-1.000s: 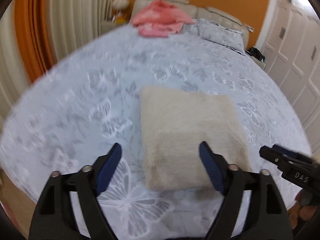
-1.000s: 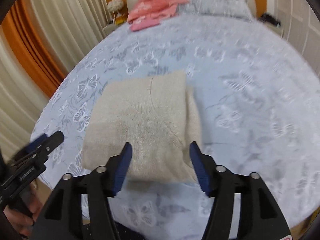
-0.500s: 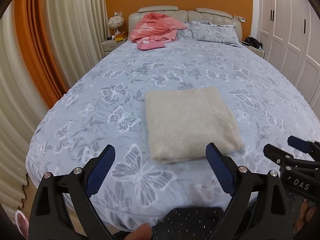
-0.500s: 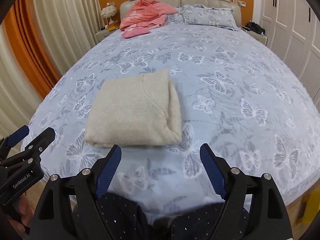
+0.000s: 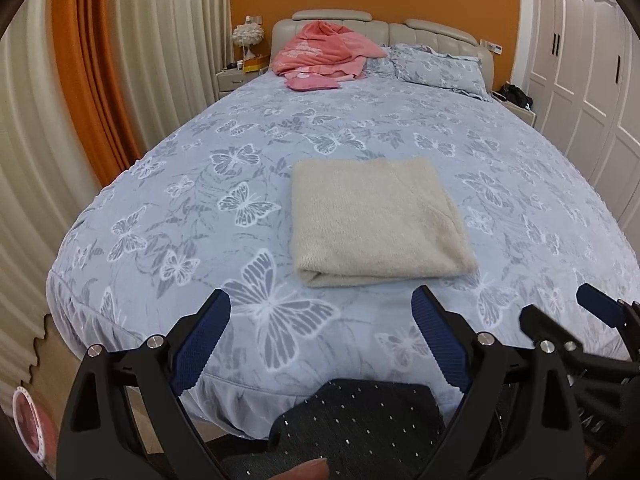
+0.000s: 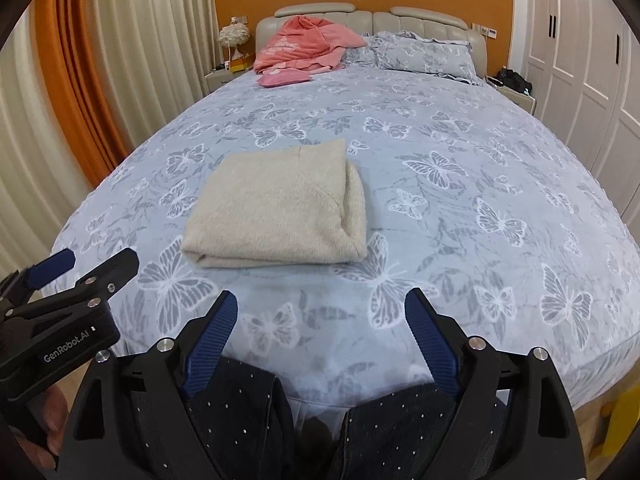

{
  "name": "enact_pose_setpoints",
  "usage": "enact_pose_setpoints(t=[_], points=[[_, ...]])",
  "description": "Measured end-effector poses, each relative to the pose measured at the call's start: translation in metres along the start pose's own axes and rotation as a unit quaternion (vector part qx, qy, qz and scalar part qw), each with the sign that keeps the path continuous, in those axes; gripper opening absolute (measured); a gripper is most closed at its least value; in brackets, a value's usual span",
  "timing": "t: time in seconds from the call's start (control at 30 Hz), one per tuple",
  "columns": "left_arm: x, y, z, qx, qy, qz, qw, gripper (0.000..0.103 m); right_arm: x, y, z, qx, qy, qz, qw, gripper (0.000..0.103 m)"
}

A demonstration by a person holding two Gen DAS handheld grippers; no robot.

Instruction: Fold small clothes

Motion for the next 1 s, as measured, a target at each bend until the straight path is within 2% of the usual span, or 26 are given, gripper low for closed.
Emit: enact_pose_setpoints(t=[0.17,0.33,0.57,0.77,1.0], points=[[0.012,-0.006,-0.013,0.011,0.023,0.007,0.9996,0.090,0.001,-0.006,-0.013,0.009,-0.019,-0.012,1.000,0.084],[0.018,-0.005,-0.025,-0.002,0.016,0.007,0.9998,0.090,0.012,-0.009,-0.024,0.013,-0.014,-0.022,1.000,0.085],[0.023,-0.007,-0.027,0.011,0.021,0.029,0.9993,0.090,0.022,-0.007,-0.033,0.005,0.003,-0.025,1.000,0.085],[0.021,-0.001,-0.032,-0.003,0.020,0.040,0.9990,0.090,0.011,-0.007,-0.038,0.013,-0.033,-0.026,0.999,0.085],[0.016,-0.004,-0.034,0.002,0.009,0.043,0.9990,0.090,0.014,-0.011,-0.040,0.023,-0.028,-0.028,0.999,0.086]])
Point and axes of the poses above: each gripper's, at about its wrist camera, not at the fingertips, and y roughly the way its jaws point, x to its right, z to its top, the point moved 4 cm from there along y, roughly the way its jaws point, and after that the axes turned 10 degrees about x, right-handed, at the moved point
